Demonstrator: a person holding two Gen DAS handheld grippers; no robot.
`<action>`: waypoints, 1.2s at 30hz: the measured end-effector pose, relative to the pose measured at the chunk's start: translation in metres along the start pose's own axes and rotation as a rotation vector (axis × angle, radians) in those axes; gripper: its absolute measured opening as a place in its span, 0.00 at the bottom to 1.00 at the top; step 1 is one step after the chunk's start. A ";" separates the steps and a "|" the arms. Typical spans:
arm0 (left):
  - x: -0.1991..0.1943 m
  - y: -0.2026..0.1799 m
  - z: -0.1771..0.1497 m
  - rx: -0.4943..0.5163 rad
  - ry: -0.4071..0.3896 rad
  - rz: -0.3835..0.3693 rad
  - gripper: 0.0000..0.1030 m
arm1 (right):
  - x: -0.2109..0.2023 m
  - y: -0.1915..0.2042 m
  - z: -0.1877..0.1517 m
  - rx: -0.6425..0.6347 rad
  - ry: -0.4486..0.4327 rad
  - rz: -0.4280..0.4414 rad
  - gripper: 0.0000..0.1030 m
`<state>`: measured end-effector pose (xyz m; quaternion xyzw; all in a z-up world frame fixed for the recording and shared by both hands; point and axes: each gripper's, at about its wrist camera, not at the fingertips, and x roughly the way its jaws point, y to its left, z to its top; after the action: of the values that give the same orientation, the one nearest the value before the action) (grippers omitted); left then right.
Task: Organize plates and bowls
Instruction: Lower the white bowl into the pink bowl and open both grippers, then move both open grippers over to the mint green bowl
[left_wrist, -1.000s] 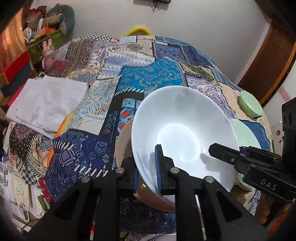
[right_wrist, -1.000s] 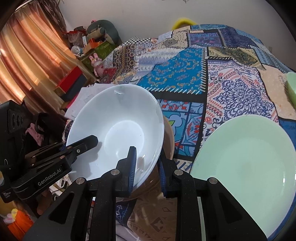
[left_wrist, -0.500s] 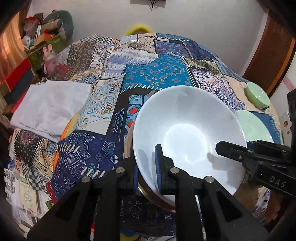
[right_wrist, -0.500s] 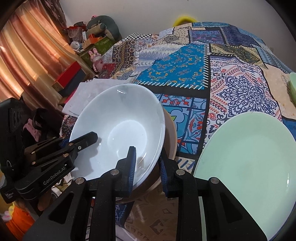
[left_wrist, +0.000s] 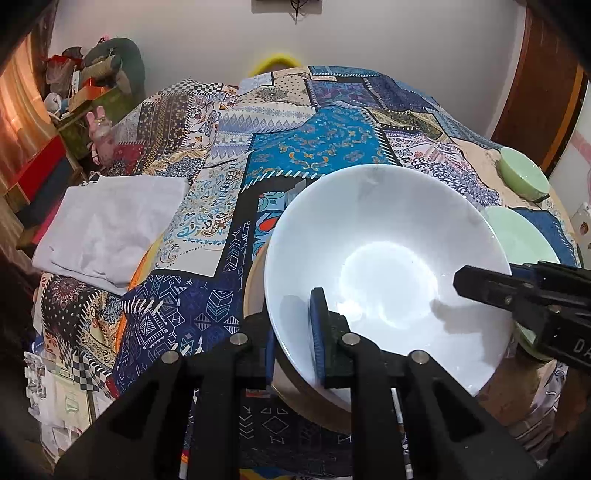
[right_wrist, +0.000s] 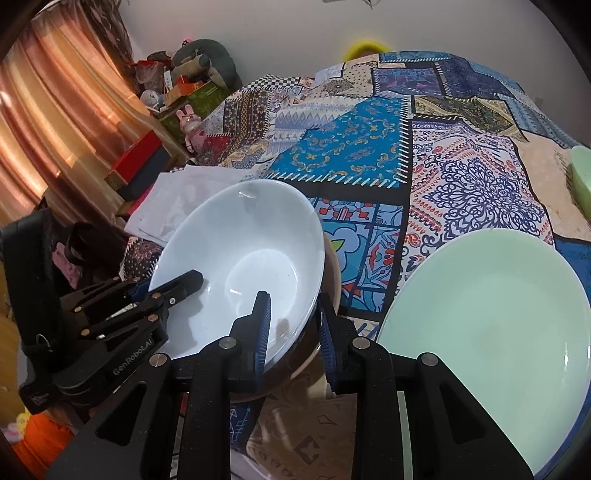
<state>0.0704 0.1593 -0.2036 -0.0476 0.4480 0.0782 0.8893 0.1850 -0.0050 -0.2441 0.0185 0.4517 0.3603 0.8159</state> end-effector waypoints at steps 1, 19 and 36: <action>0.000 -0.001 0.000 0.007 0.000 0.004 0.17 | 0.000 -0.002 0.000 0.003 -0.001 0.004 0.23; 0.002 -0.027 0.005 0.115 0.059 0.062 0.46 | -0.026 -0.018 0.000 0.027 -0.063 0.022 0.39; -0.032 -0.021 0.031 0.017 0.091 0.060 0.66 | -0.068 -0.055 -0.001 0.030 -0.148 -0.034 0.45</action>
<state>0.0805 0.1399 -0.1590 -0.0301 0.4898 0.0987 0.8657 0.1925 -0.0869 -0.2153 0.0494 0.3958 0.3373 0.8527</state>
